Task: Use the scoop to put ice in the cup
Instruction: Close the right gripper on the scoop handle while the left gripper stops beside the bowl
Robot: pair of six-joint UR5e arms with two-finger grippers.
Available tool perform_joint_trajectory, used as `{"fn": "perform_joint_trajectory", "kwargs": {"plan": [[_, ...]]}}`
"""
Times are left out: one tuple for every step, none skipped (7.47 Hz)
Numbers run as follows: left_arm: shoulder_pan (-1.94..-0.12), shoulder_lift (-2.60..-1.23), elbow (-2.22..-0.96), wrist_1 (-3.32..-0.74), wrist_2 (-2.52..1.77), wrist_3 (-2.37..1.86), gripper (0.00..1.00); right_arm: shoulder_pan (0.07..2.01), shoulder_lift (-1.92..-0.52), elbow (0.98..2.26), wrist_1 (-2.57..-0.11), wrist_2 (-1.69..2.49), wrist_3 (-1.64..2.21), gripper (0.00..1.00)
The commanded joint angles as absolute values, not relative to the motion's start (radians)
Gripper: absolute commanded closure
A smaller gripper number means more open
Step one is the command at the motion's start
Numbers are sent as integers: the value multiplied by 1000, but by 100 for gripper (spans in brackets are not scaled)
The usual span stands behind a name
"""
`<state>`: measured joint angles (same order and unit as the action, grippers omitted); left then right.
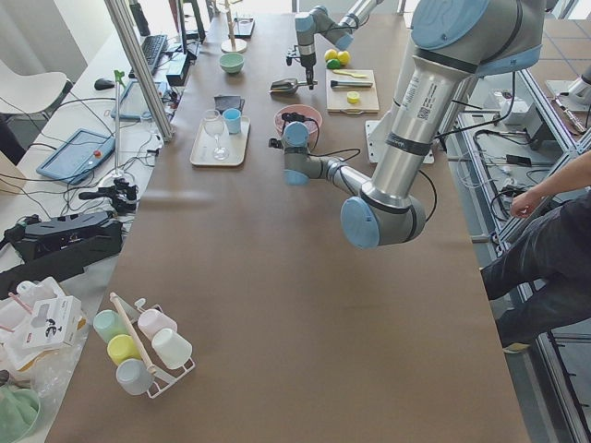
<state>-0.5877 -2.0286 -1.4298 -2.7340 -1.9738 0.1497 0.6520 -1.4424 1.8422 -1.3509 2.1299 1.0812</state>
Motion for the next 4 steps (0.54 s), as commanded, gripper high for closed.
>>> {"fn": "perform_joint_trajectory", "kwargs": {"plan": [[-588, -2025, -1430, -2770, -2037, 152, 1, 652, -1443, 1845, -1351, 2132, 1080, 100], [-589, -2025, -1430, -2769, -2054, 150, 1, 652, -1445, 1848, -1351, 2132, 1080, 100], [-588, -2025, -1430, -2770, -2060, 152, 1, 652, -1450, 1868, -1353, 2135, 1075, 100], [-584, -2025, -1425, -2769, -2071, 152, 1, 655, -1454, 1902, -1362, 2138, 1056, 100]]}}
